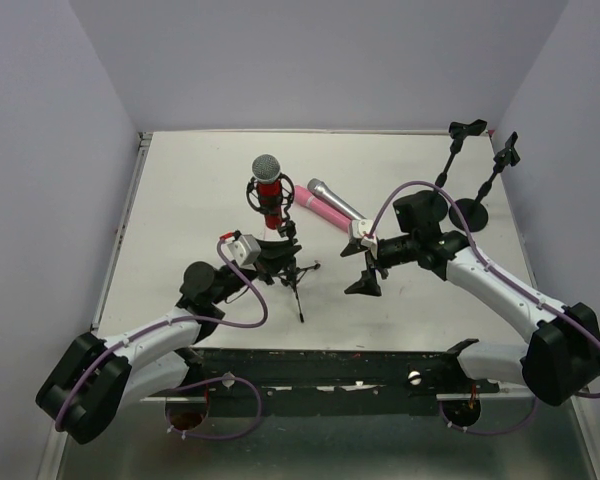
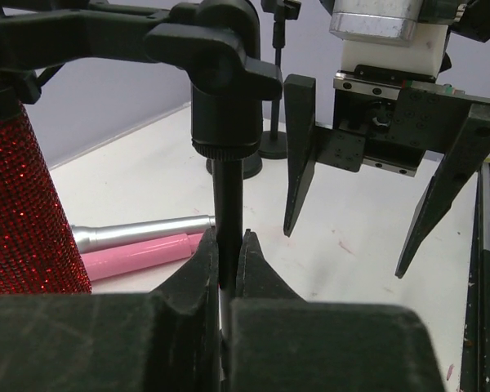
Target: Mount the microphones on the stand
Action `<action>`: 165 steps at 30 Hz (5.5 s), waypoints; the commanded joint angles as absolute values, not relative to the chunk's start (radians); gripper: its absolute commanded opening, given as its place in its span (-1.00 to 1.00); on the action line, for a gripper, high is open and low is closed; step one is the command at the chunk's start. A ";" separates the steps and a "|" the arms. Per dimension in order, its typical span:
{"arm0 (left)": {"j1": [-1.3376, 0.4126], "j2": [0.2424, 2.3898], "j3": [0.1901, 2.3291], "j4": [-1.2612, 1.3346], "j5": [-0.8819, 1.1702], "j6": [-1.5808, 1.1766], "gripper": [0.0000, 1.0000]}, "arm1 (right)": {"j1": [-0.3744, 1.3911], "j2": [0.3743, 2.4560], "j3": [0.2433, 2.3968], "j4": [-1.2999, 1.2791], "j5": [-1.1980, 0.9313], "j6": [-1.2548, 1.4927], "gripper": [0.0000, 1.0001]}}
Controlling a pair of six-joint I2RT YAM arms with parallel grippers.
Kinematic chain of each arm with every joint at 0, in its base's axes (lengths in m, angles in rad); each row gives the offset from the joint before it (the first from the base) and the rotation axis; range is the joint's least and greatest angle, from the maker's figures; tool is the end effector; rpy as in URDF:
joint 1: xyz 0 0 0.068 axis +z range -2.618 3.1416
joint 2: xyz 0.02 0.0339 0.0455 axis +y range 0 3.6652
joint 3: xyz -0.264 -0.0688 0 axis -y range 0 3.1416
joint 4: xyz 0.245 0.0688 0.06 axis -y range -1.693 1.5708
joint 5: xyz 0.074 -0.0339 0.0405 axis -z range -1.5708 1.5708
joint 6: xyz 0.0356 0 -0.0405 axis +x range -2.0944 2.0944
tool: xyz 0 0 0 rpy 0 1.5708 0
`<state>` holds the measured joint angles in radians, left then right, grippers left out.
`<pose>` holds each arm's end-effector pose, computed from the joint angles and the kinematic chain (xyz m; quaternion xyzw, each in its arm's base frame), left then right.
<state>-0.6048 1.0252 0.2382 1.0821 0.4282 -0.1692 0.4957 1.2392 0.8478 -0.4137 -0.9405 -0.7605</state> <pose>0.1563 -0.1260 0.2390 0.2924 0.5312 -0.4134 0.6792 0.2056 0.1438 0.2566 -0.6229 0.5696 0.3727 0.3856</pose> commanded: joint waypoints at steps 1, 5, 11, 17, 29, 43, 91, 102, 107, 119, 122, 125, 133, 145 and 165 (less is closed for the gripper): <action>-0.611 1.008 0.259 1.125 0.448 -0.169 -1.00 | 0.491 1.253 0.862 -0.439 -0.923 -0.776 0.96; -0.585 0.954 0.291 1.019 0.348 -0.155 -1.00 | 0.492 1.253 0.862 -0.445 -0.919 -0.782 0.96; -0.396 0.940 0.412 0.948 0.282 -0.158 -1.00 | 0.491 1.256 0.865 -0.459 -0.922 -0.795 0.96; -0.171 1.112 0.584 1.012 0.261 -0.127 -1.00 | 0.492 1.253 0.870 -0.475 -0.930 -0.805 0.96; 0.110 1.526 0.919 1.092 0.341 -0.104 -1.00 | 0.492 1.262 0.873 -0.497 -0.922 -0.830 0.96; 0.196 1.721 0.954 1.198 0.500 -0.123 -1.00 | 0.492 1.308 0.885 -0.529 -0.923 -0.851 0.96; 0.206 1.027 0.475 0.674 0.196 -0.248 0.97 | 0.491 1.180 0.880 -0.545 -0.946 -0.802 0.96; 0.170 0.623 0.698 -0.084 0.431 -0.436 0.98 | 0.356 1.086 1.098 -0.587 -0.728 -0.318 0.96; 0.045 0.655 0.756 -0.171 0.571 -0.425 0.97 | 0.345 1.065 1.310 -0.713 -0.411 -0.137 0.99; -0.227 0.534 0.630 -0.264 0.341 -0.199 0.97 | -0.221 1.100 1.397 -0.626 -0.442 0.143 0.95; -0.264 0.508 0.632 -0.267 0.321 -0.183 0.97 | -0.245 1.130 1.373 -0.606 -0.486 0.036 0.95; -0.278 0.485 0.629 -0.265 0.318 -0.175 0.97 | -0.249 1.152 1.338 -0.632 -0.615 -0.209 0.98; -0.290 0.456 0.620 -0.259 0.318 -0.169 0.97 | -0.250 1.178 1.059 -0.291 -0.654 -0.396 0.96; -0.290 0.483 0.617 -0.253 0.321 -0.169 0.97 | -0.238 1.397 0.785 0.520 -0.638 -0.229 0.73; -0.290 0.525 0.614 -0.250 0.314 -0.161 0.98 | -0.183 1.640 0.842 0.853 -0.499 -0.201 0.06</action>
